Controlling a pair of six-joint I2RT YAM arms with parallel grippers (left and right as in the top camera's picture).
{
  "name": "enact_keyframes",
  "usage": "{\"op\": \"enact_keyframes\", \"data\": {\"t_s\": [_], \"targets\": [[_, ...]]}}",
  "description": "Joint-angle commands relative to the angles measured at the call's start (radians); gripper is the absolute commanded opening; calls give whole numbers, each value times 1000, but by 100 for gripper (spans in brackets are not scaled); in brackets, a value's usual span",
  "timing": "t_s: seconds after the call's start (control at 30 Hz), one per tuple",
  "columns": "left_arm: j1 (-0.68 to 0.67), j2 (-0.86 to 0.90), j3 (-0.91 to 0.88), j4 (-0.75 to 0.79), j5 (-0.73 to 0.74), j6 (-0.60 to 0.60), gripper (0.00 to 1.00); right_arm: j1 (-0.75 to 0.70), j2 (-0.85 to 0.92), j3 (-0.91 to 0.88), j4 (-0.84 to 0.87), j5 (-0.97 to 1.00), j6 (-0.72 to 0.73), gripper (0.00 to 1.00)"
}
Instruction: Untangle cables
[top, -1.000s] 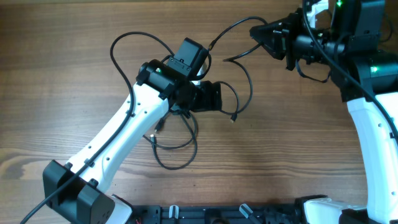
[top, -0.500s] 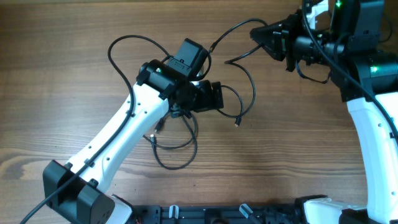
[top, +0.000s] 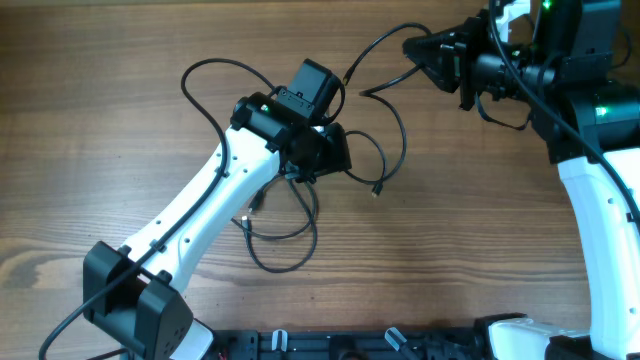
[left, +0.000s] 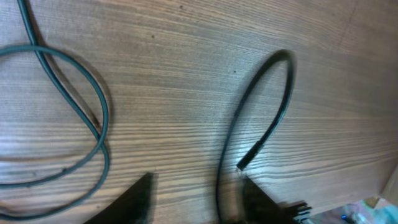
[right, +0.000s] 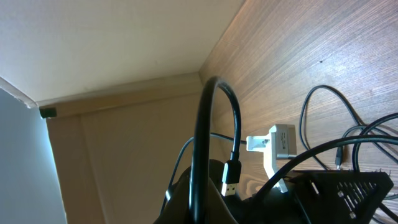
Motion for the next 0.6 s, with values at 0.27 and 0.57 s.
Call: {"op": "enact_keyframes", "data": {"t_s": [0.27, 0.57], "targets": [[-8, 23, -5, 18, -362, -4, 17, -116, 0, 3, -340, 581, -310, 4], [11, 23, -5, 59, -485, -78, 7, -116, 0, 3, -510, 1006, -322, 4]]}}
